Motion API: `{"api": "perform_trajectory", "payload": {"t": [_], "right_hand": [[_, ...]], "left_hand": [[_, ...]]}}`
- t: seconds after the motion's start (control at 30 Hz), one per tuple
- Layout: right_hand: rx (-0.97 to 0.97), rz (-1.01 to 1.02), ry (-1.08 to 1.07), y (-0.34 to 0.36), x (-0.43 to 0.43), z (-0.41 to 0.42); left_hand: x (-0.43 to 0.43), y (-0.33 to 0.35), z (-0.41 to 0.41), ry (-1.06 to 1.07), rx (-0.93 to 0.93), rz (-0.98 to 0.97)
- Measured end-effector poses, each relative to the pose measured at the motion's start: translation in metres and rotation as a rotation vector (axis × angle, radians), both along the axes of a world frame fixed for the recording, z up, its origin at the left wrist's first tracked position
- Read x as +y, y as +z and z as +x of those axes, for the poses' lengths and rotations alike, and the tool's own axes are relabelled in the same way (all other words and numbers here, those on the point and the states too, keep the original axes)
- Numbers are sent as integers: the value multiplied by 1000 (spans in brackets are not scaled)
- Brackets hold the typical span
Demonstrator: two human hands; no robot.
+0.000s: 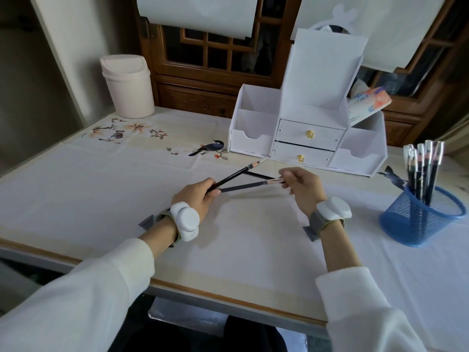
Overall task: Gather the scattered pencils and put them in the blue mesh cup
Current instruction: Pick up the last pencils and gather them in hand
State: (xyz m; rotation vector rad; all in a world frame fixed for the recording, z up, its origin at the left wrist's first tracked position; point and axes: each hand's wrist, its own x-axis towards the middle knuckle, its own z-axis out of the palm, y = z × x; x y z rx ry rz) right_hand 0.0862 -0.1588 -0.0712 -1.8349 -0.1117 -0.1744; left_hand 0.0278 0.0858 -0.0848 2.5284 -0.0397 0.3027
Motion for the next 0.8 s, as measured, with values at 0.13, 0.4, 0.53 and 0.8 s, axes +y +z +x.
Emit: {"api": "perform_trajectory", "payload": {"t": [0.13,0.4,0.53,0.8], "right_hand": [[-23,-251,-239,-4,-20,5],[160,-643,-201,-1,-25,8],[183,-689,-162,4,-25,5],[97,-629,-149,2,-21,3]], "left_hand": [[-2,3,-1,-33,-19,-87],[2,2,-2,-39,-58,-156],[1,1,-1,10,-52,-152],[-2,3,0,87,-58,-219]]}}
